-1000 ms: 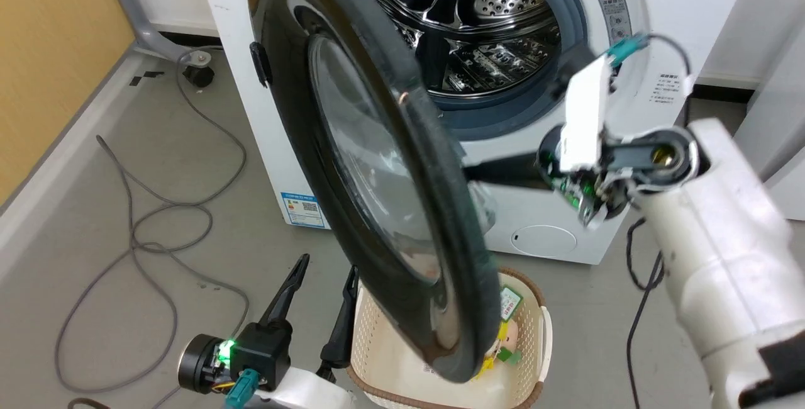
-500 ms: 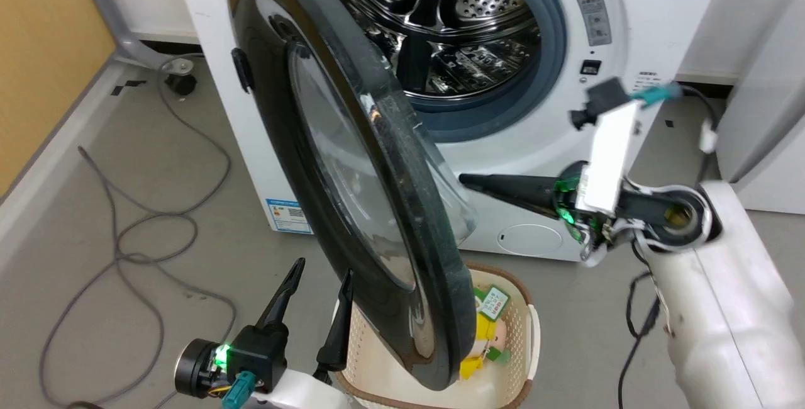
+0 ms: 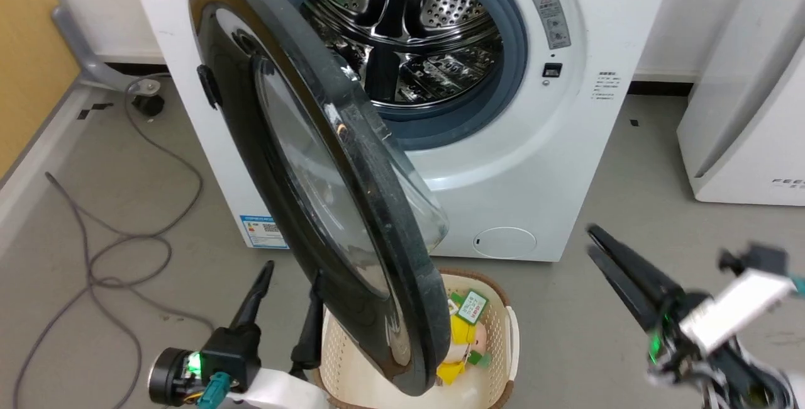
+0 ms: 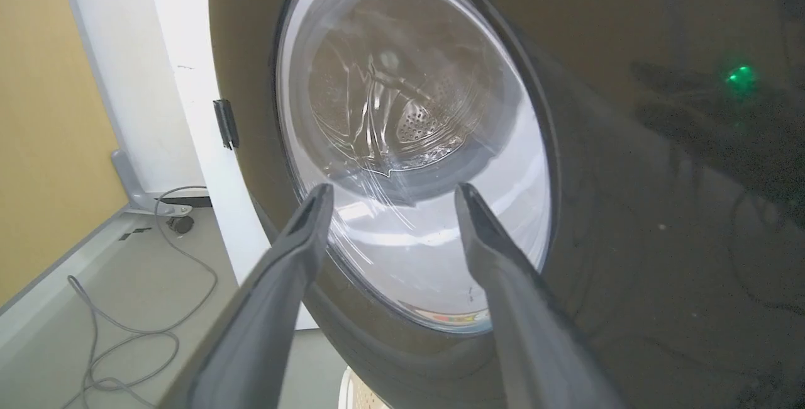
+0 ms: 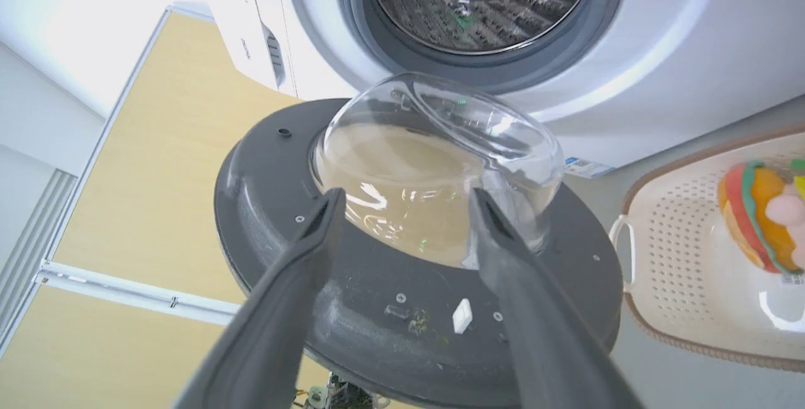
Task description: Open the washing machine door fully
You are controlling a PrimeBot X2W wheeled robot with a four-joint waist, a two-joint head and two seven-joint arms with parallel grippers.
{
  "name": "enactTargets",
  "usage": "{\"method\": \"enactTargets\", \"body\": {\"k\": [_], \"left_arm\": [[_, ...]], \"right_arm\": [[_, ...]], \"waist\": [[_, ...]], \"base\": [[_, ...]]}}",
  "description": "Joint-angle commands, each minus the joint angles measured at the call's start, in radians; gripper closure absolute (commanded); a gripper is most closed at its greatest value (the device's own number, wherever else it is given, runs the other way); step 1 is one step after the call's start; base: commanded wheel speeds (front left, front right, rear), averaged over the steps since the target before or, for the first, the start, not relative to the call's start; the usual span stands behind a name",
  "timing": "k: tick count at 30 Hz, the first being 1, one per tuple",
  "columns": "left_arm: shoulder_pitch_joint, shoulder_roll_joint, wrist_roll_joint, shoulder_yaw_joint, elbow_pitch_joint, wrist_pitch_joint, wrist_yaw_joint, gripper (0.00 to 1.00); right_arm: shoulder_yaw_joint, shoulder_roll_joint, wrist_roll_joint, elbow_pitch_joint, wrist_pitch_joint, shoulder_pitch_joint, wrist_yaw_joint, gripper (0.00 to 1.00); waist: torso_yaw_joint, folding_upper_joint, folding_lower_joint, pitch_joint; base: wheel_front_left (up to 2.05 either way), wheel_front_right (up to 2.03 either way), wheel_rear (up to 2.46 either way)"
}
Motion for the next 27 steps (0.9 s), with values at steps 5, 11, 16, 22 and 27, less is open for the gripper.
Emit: {"method": "enactTargets", "body": {"k": [5,11,16,22,27], "left_arm": [[0.020,0.011,-0.006,0.029,-0.001,-0.005,0.013,0.00],[0.026,0.012,-0.010,0.048,0.001,-0.005,0.014,0.00],[0.026,0.018,-0.011,0.063,0.010,-0.005,0.011,0.00],[0.029,0.018,-0.014,0.071,0.018,-0.005,0.004,0.00],[0.035,0.016,-0.019,0.072,0.026,-0.005,-0.002,0.00]], "right_arm": [[0.015,0.009,-0.109,-0.112,-0.221,0.178,0.001,0.00],[0.015,0.009,-0.398,-0.165,-0.476,0.294,0.001,0.00],[-0.048,0.009,-0.777,-0.207,-0.657,0.321,0.001,0.00],[-0.049,0.009,-1.125,-0.301,-0.779,0.336,0.001,0.00],[0.008,0.009,-1.281,-0.338,-0.757,0.375,0.001,0.00]], "waist": [[-0.014,-0.0001,0.0001,-0.008],[-0.024,-0.0001,0.0001,-0.011],[-0.024,-0.0001,0.0001,-0.013],[-0.021,-0.0001,0.0001,-0.016],[-0.020,-0.0001,0.0001,-0.018]], "base": [[0.00,0.00,0.00],[0.00,0.00,0.00],[0.00,0.00,0.00],[0.00,0.00,0.00],[0.00,0.00,0.00]]}}
